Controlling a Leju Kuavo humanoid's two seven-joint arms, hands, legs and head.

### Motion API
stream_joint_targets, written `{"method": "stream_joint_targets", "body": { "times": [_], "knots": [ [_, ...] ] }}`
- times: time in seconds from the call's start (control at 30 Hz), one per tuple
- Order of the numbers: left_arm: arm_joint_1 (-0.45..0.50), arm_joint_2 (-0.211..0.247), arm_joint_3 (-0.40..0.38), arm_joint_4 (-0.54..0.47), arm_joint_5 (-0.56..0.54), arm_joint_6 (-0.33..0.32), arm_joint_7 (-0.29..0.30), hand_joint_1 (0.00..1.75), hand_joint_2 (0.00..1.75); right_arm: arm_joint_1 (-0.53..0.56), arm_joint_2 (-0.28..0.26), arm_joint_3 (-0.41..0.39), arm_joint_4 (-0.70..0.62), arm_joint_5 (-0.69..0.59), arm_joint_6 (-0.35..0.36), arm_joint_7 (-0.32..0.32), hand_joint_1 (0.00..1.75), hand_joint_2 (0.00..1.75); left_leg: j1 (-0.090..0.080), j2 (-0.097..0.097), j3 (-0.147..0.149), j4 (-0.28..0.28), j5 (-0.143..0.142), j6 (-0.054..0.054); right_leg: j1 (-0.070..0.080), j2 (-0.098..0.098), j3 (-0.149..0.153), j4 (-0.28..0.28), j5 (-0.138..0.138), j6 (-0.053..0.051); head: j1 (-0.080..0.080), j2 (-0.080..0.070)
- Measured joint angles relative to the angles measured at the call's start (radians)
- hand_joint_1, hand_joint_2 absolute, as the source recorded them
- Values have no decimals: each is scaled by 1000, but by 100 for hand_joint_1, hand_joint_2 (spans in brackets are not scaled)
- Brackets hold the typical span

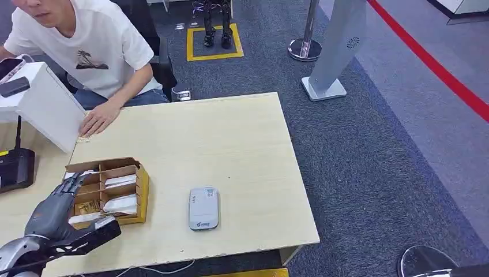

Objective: Pass the card to the sensor for recognition and then transmit it.

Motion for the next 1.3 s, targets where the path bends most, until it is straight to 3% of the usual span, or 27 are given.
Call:
{"method": "stream_joint_targets", "body": {
  "times": [0.33, 0.63, 1.3],
  "knots": [
    [-38, 16, -41, 10, 63, -56, 0, 0, 175, -1, 0, 0, 0, 4, 3, -2, 0, 0, 0, 0, 0, 0, 0, 0, 0, 0, 0, 0, 0, 0, 0, 0],
    [-74, -5, -105, 32, 62, -26, 18, 0, 175, -2, 0, 0, 1, 6, 3, 0, 0, 0, 0, 0, 0, 0, 0, 0, 0, 0, 0, 0, 0, 0, 0, 0],
    [-101, -16, -159, 57, 66, -8, 29, 0, 175, -4, 0, 0, 1, 7, 3, 0, 0, 0, 0, 0, 0, 0, 0, 0, 0, 0, 0, 0, 0, 0, 0, 0]
  ]
}}
